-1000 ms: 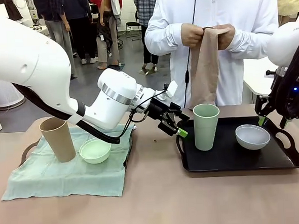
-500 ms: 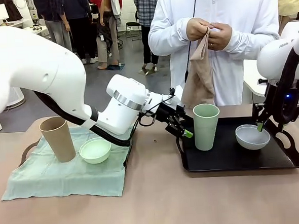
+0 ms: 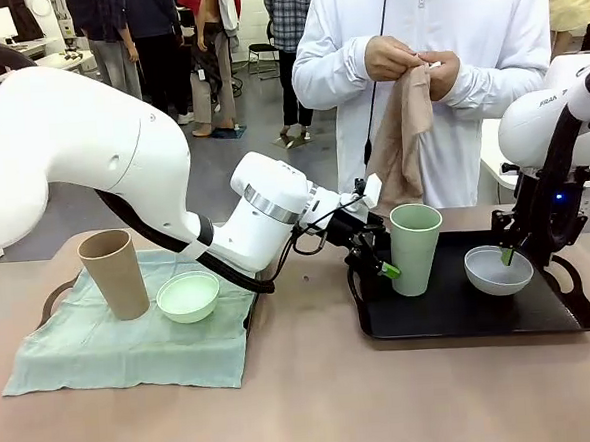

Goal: Set up a tray with a mat and arrange the tableware.
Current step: Pick up the Picnic Bowl and Reusable plastic cup from the Handle tray in front of the human's position and hold them in the air.

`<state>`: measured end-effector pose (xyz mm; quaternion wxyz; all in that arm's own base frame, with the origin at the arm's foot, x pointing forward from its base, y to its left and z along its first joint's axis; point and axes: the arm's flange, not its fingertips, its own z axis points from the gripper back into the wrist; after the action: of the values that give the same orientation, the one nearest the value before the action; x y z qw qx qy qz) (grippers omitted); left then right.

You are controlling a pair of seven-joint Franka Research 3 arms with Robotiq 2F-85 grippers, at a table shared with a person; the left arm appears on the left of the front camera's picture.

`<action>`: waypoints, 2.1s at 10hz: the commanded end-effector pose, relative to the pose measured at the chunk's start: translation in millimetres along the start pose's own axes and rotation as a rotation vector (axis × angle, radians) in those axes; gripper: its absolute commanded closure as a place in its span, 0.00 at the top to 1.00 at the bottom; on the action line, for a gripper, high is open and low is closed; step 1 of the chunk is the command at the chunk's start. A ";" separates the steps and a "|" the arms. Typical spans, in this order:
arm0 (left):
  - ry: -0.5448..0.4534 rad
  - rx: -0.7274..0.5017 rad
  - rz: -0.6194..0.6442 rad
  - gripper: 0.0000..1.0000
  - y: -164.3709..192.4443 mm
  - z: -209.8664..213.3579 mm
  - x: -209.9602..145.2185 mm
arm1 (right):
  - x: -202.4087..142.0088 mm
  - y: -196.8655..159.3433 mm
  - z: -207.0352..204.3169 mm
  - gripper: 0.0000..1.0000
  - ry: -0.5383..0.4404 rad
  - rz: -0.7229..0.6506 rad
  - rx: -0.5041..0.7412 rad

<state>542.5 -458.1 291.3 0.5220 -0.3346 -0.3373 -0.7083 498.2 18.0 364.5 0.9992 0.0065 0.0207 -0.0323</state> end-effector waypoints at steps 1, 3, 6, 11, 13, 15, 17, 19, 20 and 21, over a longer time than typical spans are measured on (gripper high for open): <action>0.008 -0.020 0.012 1.00 6.9 -8.2 1.9 | 6.5 -0.4 -9.2 0.69 -0.026 0.030 0.005; -0.011 -0.061 0.039 1.00 3.8 -16.2 1.4 | 10.3 -5.6 -15.6 0.69 -0.028 0.025 0.014; -0.046 -0.085 0.058 1.00 0.3 -22.7 3.0 | 13.0 -9.2 -21.0 0.69 -0.041 0.027 0.021; -0.095 -0.077 0.041 0.41 1.1 -22.9 0.4 | 13.6 -12.7 -27.4 0.01 -0.053 0.063 0.058; -0.097 -0.079 0.046 0.00 1.4 -22.8 0.1 | 13.4 -14.2 -28.1 0.00 -0.047 0.073 0.064; -0.095 -0.077 0.048 0.00 1.3 -22.4 -0.1 | 14.0 -14.5 -28.4 0.00 -0.046 0.078 0.065; -0.095 -0.073 0.049 0.00 1.4 -22.0 0.1 | 15.0 -15.4 -27.8 0.00 -0.043 0.078 0.061; -0.097 -0.072 0.049 0.22 0.9 -21.3 0.6 | 15.5 -15.6 -26.5 0.00 -0.041 0.079 0.055; -0.099 -0.072 0.050 0.00 0.7 -20.8 0.4 | 15.8 -15.8 -25.8 0.00 -0.042 0.079 0.053; -0.100 -0.079 0.055 0.22 -2.0 -18.7 2.3 | 15.1 -15.8 -22.9 0.00 -0.052 0.075 0.058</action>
<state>540.4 -477.0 278.4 0.5177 -0.3835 -0.3143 -0.6973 510.7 6.2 345.3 0.9995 0.0300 -0.0020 -0.0013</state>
